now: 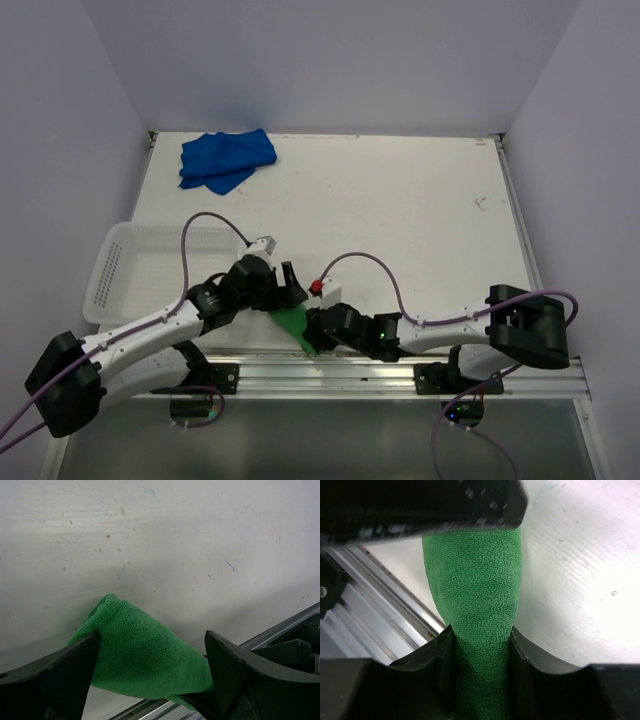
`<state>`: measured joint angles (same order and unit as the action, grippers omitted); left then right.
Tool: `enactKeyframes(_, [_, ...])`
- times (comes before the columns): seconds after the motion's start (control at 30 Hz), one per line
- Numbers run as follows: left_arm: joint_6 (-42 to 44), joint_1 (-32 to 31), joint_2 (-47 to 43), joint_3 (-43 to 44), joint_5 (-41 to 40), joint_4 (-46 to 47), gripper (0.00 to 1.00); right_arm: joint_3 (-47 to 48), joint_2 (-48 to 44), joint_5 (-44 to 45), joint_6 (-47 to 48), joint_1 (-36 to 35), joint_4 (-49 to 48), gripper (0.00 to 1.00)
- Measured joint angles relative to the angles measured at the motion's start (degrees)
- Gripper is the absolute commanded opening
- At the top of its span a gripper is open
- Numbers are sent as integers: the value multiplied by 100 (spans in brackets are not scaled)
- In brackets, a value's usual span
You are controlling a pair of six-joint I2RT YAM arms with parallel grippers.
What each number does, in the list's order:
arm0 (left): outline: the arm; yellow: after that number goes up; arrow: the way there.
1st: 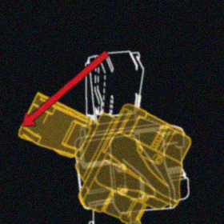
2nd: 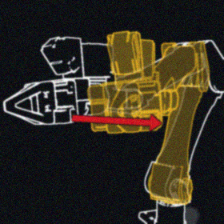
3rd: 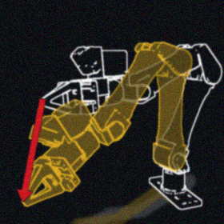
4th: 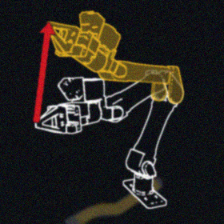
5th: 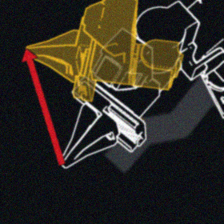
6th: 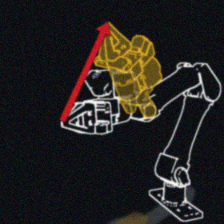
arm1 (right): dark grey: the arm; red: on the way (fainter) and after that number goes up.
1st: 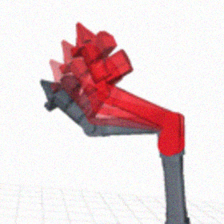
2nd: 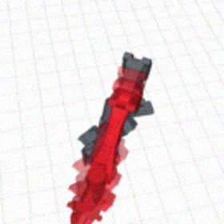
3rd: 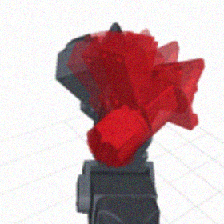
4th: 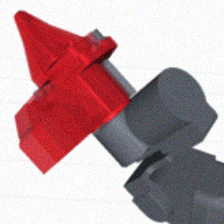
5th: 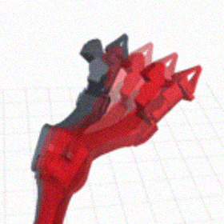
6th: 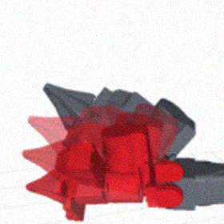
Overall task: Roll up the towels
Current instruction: Roll the towel
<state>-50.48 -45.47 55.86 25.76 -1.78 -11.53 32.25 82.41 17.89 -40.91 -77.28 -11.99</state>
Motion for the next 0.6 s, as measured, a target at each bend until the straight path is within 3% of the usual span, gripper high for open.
enactKeyframes(0.13, [9, -4, 219, 599, -229, -713, 99, 138, 11, 907, 129, -404, 269, 25])
enactKeyframes(0.33, [2, -4, 507, 1338, -533, -1534, 100, 433, 334, 2179, 297, -820, 538, 25])
enactKeyframes(0.6, [-240, -4, 601, 1451, -520, -1980, 99, 841, 883, 3136, 575, -970, 695, 26])
